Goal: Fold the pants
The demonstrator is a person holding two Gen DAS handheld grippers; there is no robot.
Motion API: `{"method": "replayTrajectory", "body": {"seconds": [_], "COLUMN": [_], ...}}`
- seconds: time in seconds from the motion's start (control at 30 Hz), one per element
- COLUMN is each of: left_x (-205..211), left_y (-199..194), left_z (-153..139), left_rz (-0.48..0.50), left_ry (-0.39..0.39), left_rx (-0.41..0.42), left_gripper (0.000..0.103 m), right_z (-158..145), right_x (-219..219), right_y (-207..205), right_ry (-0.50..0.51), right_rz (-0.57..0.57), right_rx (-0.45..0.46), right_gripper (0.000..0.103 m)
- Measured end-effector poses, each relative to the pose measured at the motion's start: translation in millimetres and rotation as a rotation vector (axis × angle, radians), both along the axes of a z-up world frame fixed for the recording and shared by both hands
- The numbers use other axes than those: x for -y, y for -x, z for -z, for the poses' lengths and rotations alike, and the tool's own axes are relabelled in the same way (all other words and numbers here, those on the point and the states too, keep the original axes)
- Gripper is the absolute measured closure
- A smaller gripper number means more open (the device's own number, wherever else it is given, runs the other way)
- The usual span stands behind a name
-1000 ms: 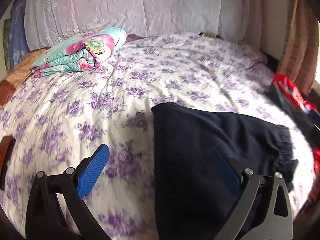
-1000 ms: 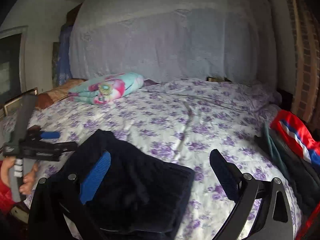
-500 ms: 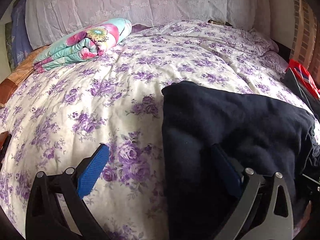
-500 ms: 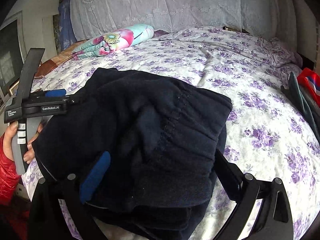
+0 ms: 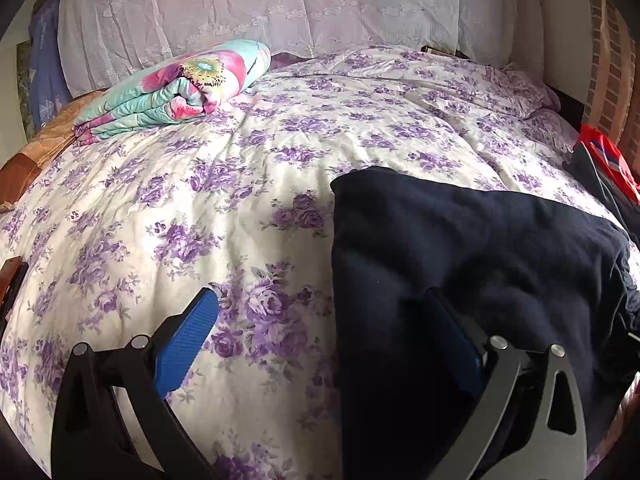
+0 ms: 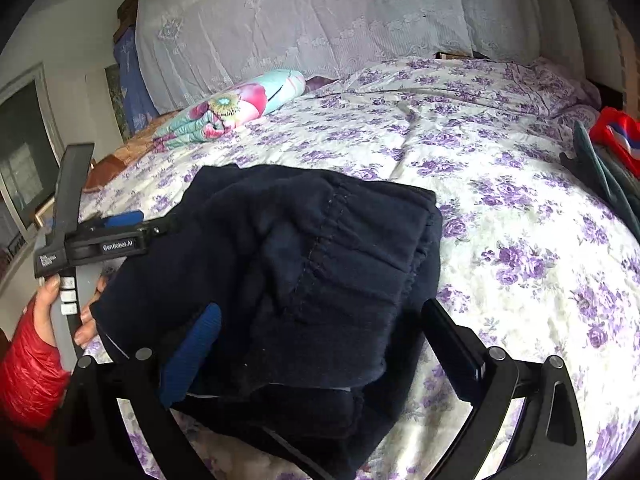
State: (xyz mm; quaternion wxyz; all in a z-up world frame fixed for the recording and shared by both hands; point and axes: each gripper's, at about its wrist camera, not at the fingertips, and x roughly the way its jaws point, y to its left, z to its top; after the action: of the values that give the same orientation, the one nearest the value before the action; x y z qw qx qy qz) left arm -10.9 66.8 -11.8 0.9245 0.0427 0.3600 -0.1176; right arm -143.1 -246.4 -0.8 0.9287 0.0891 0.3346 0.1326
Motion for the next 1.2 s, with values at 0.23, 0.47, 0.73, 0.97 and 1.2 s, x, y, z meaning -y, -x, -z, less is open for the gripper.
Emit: {"method": "replayTrajectory", "body": {"seconds": [0.23, 0.47, 0.73, 0.97, 1.2], "left_x": [-4, -12, -22, 4, 13], "left_y": [5, 18, 14, 7, 22], "left_z": [0, 4, 25, 24, 7], "left_rz": [0.011, 0.059, 0.264, 0.282, 0.285], "left_ry": [0.024, 0.103, 0.391, 0.295, 0.263], "left_rx": [-0.008, -0.056, -0.298, -0.277, -0.194], "left_gripper": [0.005, 0.005, 0.005, 0.004, 0.048], "right_z": [2, 10, 18, 22, 3], "right_x": [51, 56, 41, 35, 22], "right_y": [1, -23, -74, -84, -70], "right_ry": [-0.224, -0.280, -0.261, -0.296, -0.271], "right_rz": [0.090, 0.039, -0.023, -0.046, -0.073], "right_rx": [-0.049, -0.146, -0.249, -0.205, -0.148], "right_gripper": [0.003, 0.003, 0.003, 0.003, 0.047]}}
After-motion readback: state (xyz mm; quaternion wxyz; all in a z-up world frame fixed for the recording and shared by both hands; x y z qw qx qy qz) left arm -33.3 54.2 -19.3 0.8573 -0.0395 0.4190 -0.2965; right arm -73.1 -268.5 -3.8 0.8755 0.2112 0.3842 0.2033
